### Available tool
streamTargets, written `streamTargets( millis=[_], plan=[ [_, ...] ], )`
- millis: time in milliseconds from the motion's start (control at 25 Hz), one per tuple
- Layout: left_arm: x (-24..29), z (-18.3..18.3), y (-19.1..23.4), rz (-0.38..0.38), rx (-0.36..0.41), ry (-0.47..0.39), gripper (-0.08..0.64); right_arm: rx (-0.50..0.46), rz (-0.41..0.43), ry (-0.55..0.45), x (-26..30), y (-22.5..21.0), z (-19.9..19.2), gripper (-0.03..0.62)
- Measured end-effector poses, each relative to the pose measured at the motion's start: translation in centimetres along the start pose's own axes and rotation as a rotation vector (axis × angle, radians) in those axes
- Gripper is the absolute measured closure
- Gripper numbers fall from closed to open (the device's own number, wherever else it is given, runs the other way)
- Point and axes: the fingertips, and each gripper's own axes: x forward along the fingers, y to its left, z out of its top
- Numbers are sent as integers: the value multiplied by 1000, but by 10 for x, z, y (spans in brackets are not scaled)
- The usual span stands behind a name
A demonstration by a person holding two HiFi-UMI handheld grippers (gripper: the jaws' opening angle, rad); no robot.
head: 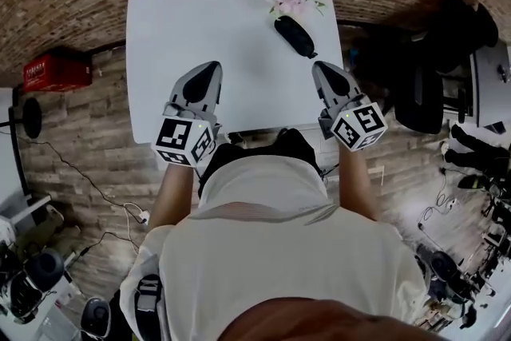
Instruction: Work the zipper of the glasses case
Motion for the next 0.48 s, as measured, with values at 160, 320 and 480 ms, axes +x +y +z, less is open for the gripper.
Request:
streamTargets(
  millis=[160, 320, 480],
  plan=[
    [28, 0, -12, -37, 3, 19, 545, 44, -55, 15, -11, -28, -10, 540],
    [49, 3, -27, -35, 4, 32, 546, 55, -63, 20, -15, -54, -12, 540],
    [61, 4, -41, -15, -4, 32, 545, 62, -67, 17, -18, -80, -9, 540]
  ],
)
